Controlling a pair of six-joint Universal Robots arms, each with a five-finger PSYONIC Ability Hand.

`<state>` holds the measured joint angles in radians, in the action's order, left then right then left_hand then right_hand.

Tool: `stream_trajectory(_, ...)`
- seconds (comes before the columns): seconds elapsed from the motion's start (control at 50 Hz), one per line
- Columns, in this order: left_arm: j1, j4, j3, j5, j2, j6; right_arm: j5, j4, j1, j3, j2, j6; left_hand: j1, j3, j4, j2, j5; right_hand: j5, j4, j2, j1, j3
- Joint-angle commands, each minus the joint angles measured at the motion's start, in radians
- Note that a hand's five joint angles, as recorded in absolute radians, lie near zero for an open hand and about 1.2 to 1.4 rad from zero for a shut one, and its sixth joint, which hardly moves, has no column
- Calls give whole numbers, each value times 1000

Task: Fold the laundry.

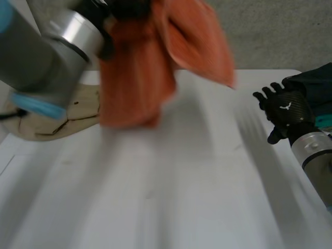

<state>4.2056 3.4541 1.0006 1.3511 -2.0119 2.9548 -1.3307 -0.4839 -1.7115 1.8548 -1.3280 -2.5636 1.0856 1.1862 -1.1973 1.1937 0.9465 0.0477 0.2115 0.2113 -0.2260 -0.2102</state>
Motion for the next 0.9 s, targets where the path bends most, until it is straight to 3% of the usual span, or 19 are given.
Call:
stream_trajectory(0.02, -120, -42, 99, 40, -215, 159, -27, 10, 45, -16, -37, -99, 311, 210, -199, 203, 275, -48, -37, -37, 51, 36)
stream_trajectory(0.1, -171, -102, 115, 123, -326, 239, -50, 71, 73, -43, -53, -139, 311, 210, -199, 203, 275, -48, -37, -37, 51, 36)
stream_trajectory(0.18, -208, -174, 122, 140, -343, 239, -59, 175, 79, -80, -53, -153, -497, -598, 609, -605, -533, -48, -37, -37, 51, 36)
stream_trajectory(0.3, -200, -204, 154, 158, -196, 242, -61, 306, 75, -112, -53, -165, -754, -855, 866, -862, -790, -48, -37, -37, 51, 36)
stream_trajectory(0.38, -182, -199, 216, 177, -93, 251, -59, 393, 59, -111, -54, -188, -796, -896, 907, -904, -831, -48, -37, -37, 51, 36)
stream_trajectory(0.48, -148, -201, 299, 183, 5, 256, -54, 478, -26, -109, -54, -355, -805, -905, 916, -913, -840, -48, -37, -37, 51, 36)
stream_trajectory(0.62, -9, -202, 404, 148, 35, 273, -47, 485, -125, -114, -45, -584, -805, -905, 916, -913, -840, -48, -37, -37, 51, 36)
stream_trajectory(0.7, 59, -202, 434, 80, 13, 308, -56, 450, -221, -158, 28, -633, -805, -905, 916, -913, -840, -48, -37, -37, 51, 36)
stream_trajectory(0.78, 114, -208, 443, -47, -91, 365, -82, 394, -306, -236, 137, -632, -805, -905, 916, -913, -840, -48, -37, -37, 51, 36)
stream_trajectory(0.9, 113, -205, 435, -112, -185, 424, -168, 363, -408, -382, 297, -541, -799, -899, 910, -907, -834, -48, -37, -37, 51, 36)
